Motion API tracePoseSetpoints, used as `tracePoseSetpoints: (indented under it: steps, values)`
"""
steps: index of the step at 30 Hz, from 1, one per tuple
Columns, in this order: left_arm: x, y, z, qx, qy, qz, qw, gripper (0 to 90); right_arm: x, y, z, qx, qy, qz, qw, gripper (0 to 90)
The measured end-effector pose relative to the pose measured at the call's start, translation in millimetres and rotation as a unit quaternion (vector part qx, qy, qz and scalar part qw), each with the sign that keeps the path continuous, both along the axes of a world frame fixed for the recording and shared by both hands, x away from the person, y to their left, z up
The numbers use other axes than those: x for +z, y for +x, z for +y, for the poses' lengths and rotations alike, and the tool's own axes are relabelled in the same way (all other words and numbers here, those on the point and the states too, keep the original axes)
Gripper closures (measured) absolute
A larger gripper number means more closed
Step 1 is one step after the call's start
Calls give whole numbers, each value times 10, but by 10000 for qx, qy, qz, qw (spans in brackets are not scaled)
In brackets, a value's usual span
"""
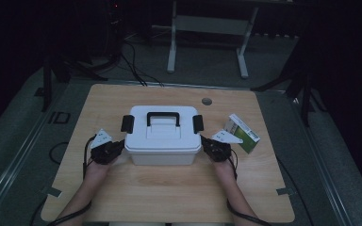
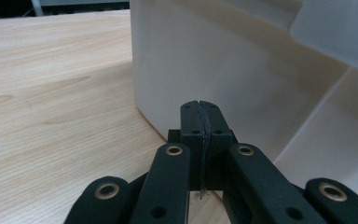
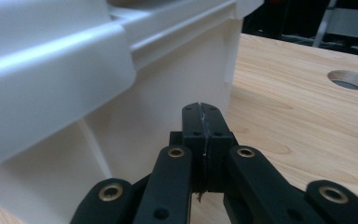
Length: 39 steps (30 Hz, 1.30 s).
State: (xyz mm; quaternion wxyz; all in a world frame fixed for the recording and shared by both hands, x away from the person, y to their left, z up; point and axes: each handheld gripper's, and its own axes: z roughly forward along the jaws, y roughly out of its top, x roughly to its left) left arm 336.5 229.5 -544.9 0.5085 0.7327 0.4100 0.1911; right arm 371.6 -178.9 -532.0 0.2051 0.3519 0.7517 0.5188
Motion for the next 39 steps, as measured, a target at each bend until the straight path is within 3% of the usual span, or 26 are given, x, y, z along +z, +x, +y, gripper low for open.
tracePoseSetpoints:
  steps: [9, 23, 39]
  values:
    - [34, -4, -19, -39, -182, -30, 9998, 897, -3, -1, 24, 88, -15, 40, 10000, 898]
    - [82, -40, -65, -72, -80, 7, 9999, 900, 16, -55, 18, 50, -107, 21, 9999, 899]
    - [88, -210, -201, -303, -115, 61, 9995, 900, 2, -204, -147, -15, 45, 91, 9999, 900]
